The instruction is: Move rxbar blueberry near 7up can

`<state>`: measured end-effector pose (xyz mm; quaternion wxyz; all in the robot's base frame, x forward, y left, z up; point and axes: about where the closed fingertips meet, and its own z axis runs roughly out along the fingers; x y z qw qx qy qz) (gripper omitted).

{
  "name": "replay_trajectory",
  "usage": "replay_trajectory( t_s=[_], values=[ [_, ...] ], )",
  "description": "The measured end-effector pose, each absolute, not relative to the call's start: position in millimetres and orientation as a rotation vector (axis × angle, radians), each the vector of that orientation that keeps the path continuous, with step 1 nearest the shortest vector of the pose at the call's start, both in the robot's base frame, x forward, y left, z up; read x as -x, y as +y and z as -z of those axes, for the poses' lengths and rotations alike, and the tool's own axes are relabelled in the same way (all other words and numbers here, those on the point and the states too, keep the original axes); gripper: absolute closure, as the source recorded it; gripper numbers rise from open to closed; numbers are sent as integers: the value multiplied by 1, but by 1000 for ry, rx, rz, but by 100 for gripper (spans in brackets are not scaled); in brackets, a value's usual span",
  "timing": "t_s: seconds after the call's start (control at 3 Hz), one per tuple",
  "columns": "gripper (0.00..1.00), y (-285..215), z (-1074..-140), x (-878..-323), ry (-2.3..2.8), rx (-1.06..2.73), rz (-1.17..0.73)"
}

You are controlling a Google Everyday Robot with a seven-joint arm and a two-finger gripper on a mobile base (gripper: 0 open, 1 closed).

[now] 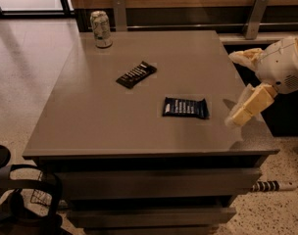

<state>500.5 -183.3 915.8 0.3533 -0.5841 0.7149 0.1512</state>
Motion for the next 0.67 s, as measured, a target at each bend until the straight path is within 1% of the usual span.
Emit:
replay_trajectory(
  t_s=[0.33, 0.67],
  values=[
    [0, -181, -910, -515, 1815, 1502, -442],
    [0, -173, -897, -542, 1728, 1466, -527]
  ],
)
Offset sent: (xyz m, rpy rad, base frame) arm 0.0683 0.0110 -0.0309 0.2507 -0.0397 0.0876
